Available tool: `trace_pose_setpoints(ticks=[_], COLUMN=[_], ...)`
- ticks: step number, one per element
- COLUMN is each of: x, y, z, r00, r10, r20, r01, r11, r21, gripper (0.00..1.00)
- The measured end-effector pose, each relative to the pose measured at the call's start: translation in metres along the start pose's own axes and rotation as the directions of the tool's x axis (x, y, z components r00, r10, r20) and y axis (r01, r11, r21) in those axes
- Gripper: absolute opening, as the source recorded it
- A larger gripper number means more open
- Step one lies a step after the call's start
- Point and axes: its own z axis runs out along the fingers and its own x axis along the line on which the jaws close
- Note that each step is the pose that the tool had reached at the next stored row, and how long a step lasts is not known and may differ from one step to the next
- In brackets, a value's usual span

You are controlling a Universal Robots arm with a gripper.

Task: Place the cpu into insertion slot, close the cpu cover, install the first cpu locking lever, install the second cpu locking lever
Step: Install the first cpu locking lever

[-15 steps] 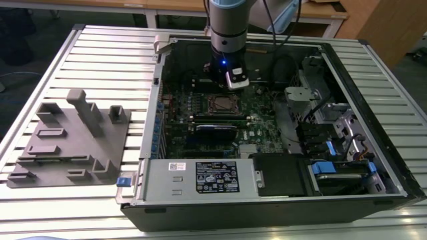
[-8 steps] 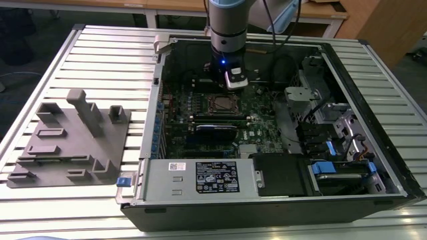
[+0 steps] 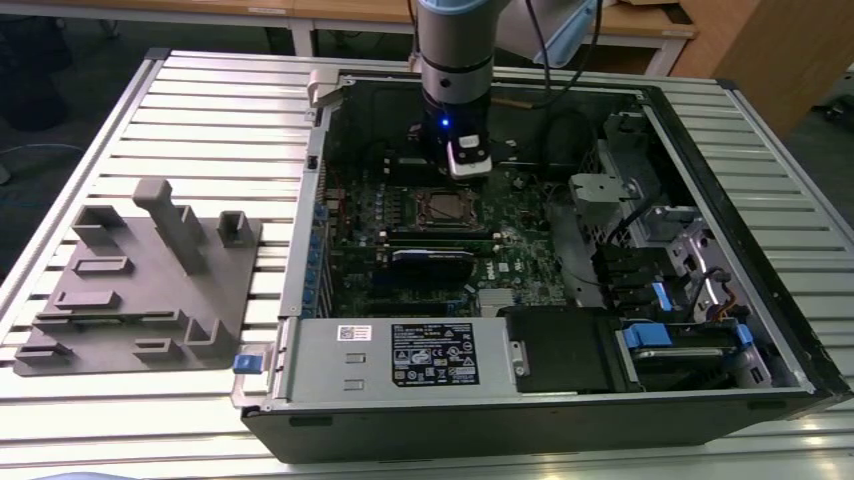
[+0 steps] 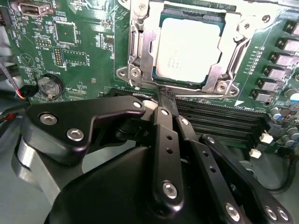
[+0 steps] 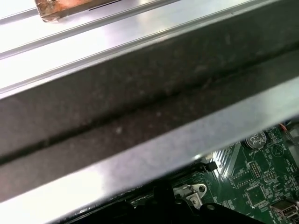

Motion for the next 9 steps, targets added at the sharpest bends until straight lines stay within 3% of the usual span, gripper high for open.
trace_pose_setpoints(ticks=[9], x=[0.0013], y=[0.0012], z=[-0.0023], r00=[0.9998], r10=[0.018], r20=[0.0034], r01=[-0.018], r11=[0.9998], r21=[0.001], gripper=[0.11])
